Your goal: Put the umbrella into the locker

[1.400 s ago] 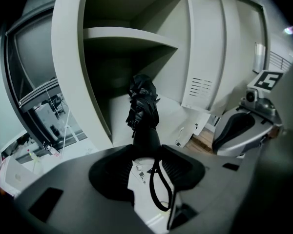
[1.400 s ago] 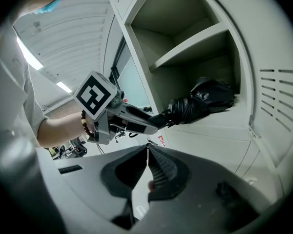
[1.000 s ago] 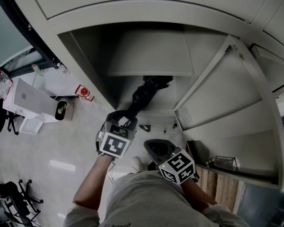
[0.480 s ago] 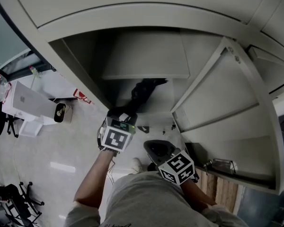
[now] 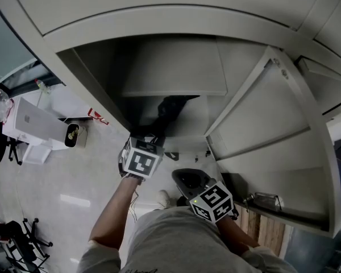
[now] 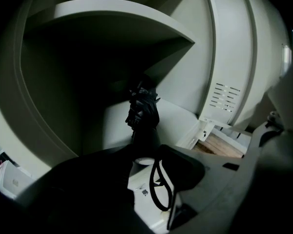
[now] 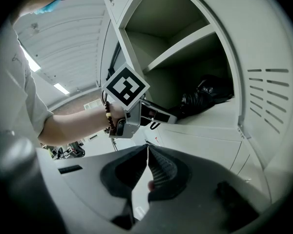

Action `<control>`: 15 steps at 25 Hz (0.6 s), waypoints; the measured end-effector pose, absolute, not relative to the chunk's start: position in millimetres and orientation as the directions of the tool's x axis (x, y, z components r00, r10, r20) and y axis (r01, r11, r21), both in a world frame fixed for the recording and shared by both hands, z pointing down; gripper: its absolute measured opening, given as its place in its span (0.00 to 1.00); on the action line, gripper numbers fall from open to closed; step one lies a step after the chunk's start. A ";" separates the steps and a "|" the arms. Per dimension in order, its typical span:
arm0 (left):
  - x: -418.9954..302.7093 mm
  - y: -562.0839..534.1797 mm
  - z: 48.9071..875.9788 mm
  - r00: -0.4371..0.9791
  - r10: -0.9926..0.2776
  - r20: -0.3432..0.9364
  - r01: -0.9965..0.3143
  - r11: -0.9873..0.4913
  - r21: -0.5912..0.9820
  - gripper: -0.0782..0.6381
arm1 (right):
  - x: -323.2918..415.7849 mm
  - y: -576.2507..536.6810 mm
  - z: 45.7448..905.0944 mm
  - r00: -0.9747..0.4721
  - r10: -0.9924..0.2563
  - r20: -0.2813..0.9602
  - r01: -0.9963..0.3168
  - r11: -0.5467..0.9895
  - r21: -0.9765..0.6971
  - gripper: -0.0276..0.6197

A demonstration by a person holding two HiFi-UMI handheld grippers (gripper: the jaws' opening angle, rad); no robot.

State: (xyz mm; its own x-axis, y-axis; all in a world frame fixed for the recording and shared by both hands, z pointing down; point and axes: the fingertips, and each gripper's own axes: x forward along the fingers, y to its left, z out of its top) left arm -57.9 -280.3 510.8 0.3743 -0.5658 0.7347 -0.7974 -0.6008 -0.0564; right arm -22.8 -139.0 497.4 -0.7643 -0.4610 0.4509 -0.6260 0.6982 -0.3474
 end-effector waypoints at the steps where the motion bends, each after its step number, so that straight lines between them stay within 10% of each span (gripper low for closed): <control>1: -58.4 -279.8 511.3 0.373 -0.564 0.737 -0.797 -0.601 -0.057 0.38 | -22.7 -138.9 497.5 -0.765 -0.460 0.451 -0.626 0.699 -0.347 0.09; 15: -59.9 -276.3 514.2 0.367 -0.557 0.745 -0.786 -0.614 -0.073 0.45 | -26.8 -136.5 497.3 -0.775 -0.444 0.449 -0.610 0.712 -0.348 0.09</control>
State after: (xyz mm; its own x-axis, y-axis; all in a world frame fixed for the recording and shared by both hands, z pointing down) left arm -59.9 -276.3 514.2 0.3666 -0.5572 0.7451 -0.7858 -0.6142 -0.0727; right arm -26.8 -136.5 497.3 -0.7751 -0.4441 0.4495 -0.6098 0.7123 -0.3476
